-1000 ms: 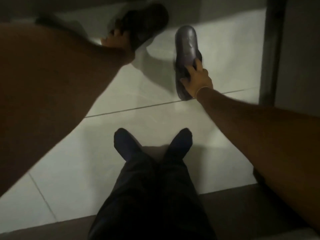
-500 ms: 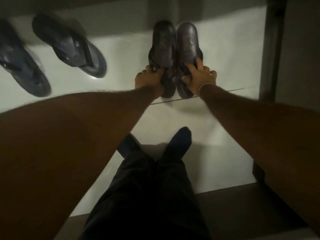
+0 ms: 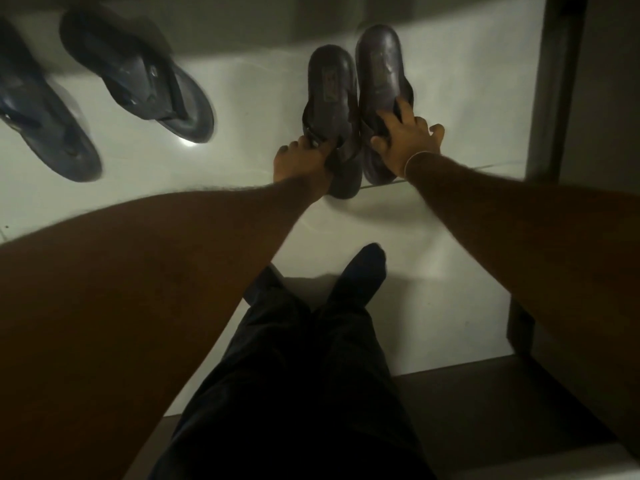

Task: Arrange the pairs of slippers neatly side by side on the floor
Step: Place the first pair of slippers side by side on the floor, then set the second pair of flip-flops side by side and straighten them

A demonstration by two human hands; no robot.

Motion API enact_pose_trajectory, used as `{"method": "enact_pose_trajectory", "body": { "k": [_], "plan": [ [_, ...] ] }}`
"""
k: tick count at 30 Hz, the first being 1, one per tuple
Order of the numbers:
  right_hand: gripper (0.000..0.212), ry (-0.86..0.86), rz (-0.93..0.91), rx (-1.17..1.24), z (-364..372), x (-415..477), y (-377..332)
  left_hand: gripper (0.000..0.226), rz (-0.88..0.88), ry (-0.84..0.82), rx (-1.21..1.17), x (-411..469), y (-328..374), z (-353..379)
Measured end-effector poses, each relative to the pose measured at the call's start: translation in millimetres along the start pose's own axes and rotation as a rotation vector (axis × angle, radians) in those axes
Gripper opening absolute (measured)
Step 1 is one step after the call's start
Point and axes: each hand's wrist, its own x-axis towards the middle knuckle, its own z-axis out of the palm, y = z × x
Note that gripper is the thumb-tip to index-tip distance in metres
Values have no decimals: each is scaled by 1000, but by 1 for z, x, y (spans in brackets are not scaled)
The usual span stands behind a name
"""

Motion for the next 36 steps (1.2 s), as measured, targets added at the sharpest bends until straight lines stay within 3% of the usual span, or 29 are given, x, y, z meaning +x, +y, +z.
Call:
{"method": "enact_pose_trajectory", "body": {
  "k": [10,28,33,36],
  "plan": [
    [61,30,-23,-34,8,-4,5,75,-22,44,48,15,-4,1],
    [61,7,-39,-112,2,-1,2,76,-53,98,40,21,-5,7],
    [60,36,13,-144,-22,-18,-11,76,-3,178,121,-8,-34,-14],
    [59,71,-32,-151,-36,-36,-32,78,-96,189,171,-40,-76,-34]
  ]
}}
